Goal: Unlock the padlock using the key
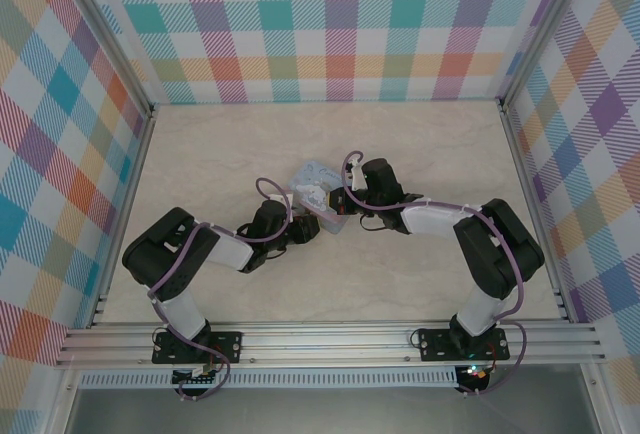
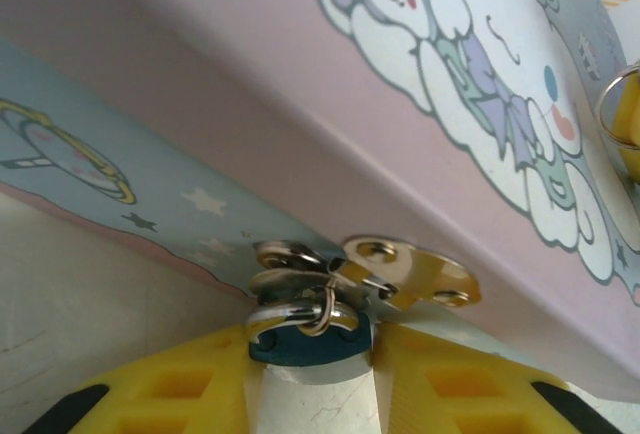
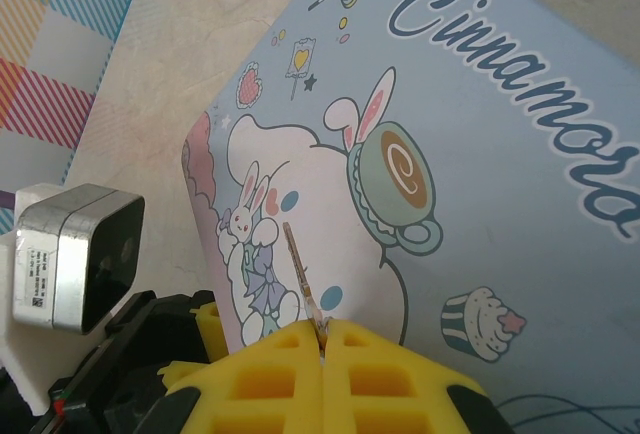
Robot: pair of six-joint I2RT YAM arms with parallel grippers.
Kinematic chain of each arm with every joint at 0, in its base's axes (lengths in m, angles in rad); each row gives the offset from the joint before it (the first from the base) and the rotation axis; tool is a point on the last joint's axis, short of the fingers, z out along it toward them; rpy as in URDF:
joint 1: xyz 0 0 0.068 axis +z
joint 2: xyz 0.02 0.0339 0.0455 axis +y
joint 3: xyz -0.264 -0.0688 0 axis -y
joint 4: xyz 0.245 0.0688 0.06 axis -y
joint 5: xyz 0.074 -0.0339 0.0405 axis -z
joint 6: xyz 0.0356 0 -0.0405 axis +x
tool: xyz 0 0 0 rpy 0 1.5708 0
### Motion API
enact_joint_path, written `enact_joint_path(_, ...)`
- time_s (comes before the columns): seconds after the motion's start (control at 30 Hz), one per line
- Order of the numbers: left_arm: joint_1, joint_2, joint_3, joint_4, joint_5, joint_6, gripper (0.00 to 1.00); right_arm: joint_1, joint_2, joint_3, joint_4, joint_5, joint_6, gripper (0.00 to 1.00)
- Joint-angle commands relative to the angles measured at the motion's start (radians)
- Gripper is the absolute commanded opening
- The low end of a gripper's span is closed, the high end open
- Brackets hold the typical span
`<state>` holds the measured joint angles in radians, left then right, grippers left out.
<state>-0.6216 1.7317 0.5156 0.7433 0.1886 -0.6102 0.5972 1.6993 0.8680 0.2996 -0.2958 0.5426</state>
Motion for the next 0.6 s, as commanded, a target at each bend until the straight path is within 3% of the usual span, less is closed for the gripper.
enact_joint_path(0.0, -0.026, 0.037, 0.01, -0.02, 0.002, -0.023, 0.32, 0.01, 0.014, 0.011, -0.017, -0.009, 0.013, 0.0)
enact_joint_path(0.37, -0.026, 0.016, 0.008, -0.025, 0.015, -0.031, 0.31, 0.009, -0.131, 0.007, -0.075, 0.011, -0.065, 0.0)
enact_joint_path(0.57, -0.026, -0.026, 0.01, -0.035, 0.029, -0.07, 0.3, 0.01, -0.273, -0.13, -0.074, 0.017, -0.15, 0.0)
